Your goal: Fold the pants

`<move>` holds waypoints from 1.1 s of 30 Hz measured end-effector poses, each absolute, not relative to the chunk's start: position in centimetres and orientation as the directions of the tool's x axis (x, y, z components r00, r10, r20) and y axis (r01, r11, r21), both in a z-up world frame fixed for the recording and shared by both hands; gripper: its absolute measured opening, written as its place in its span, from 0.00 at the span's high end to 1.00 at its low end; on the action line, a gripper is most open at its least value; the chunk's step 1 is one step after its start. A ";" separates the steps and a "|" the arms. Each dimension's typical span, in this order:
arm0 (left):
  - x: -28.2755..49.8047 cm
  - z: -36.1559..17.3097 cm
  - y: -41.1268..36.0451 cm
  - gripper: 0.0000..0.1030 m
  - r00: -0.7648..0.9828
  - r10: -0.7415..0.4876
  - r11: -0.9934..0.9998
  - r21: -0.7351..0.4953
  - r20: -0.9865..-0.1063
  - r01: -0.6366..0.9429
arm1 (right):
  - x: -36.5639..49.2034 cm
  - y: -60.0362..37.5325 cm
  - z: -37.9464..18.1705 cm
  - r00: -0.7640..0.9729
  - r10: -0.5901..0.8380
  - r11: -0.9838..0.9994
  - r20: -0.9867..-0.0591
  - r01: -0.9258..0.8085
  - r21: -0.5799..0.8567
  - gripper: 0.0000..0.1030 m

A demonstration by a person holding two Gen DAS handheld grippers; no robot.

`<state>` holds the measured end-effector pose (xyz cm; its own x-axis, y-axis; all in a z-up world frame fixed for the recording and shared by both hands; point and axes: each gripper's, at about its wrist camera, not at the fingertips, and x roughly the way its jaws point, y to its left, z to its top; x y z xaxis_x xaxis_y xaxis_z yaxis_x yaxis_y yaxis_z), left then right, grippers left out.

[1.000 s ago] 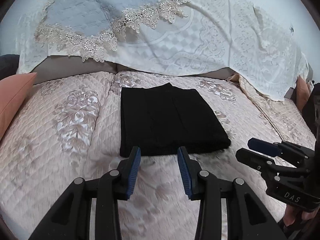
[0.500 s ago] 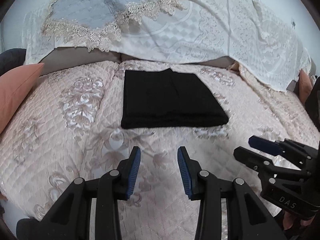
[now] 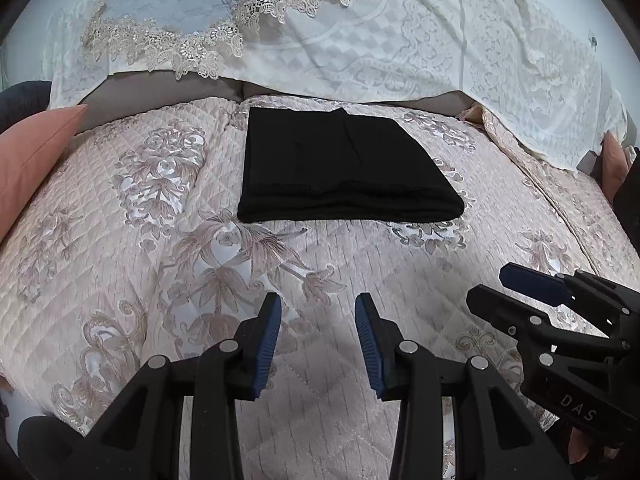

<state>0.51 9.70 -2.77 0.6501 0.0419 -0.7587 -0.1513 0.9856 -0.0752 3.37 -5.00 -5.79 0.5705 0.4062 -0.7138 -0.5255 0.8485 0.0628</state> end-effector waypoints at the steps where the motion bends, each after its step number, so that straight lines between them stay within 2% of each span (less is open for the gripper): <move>1: 0.5 -2.8 9.7 0.60 0.649 0.044 0.986 -0.073 -0.759 -0.151 | 3.4 -5.0 -5.8 0.570 0.405 0.849 -0.715 -0.525 0.062 0.59; 33: 0.1 -2.3 9.6 0.60 0.657 0.025 0.984 -0.096 -0.753 -0.148 | 2.8 -4.3 -5.3 0.578 0.397 0.842 -0.712 -0.538 0.033 0.59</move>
